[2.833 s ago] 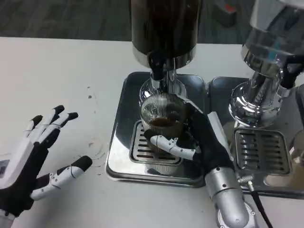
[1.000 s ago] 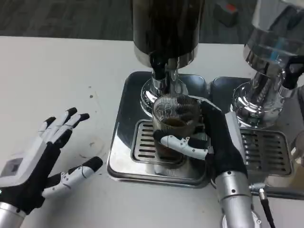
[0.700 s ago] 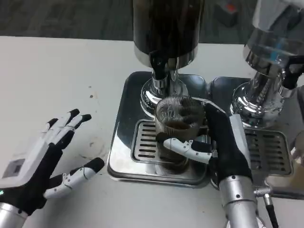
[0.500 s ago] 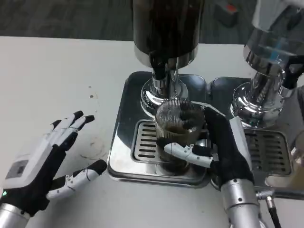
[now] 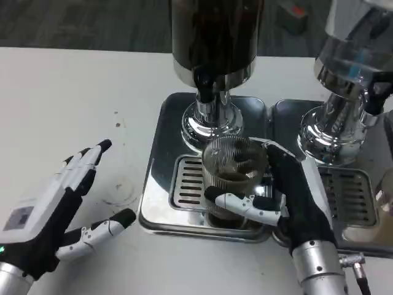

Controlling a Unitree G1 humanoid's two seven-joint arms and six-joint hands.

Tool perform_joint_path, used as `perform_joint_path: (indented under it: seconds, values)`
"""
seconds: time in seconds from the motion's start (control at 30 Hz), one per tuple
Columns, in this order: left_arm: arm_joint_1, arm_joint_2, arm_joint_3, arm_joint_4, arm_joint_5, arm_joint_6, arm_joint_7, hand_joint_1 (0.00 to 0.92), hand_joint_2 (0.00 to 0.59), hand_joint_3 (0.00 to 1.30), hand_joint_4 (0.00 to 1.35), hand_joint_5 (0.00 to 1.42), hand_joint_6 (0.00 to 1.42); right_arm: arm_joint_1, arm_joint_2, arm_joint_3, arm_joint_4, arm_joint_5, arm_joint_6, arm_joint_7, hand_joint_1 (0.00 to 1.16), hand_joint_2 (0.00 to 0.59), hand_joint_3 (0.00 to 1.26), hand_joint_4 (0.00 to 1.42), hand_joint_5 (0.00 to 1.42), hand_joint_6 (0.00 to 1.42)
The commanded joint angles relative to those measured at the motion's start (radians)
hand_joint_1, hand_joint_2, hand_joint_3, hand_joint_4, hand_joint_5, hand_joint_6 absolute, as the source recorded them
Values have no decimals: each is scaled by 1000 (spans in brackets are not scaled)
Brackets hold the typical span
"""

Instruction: Grasp the cup under the faucet to collect the drink, then remove the cup.

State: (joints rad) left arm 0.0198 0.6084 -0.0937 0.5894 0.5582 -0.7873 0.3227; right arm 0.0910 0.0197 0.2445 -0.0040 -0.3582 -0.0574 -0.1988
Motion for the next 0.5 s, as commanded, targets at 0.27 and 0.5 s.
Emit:
perform_joint_path:
  seconds: [0.27, 0.5]
  values:
    - [38, 62, -3, -130, 88, 77, -5, 0, 141, 0, 0, 0, 0, 23, 0, 12, -92, 6, -20, 32, 967, 188, 567, 683, 752, 869]
    - [118, 95, 10, -246, 118, 101, -5, 0, 142, 0, 0, 0, 0, 94, -4, 28, -154, 18, -32, 57, 963, 194, 574, 686, 768, 891]
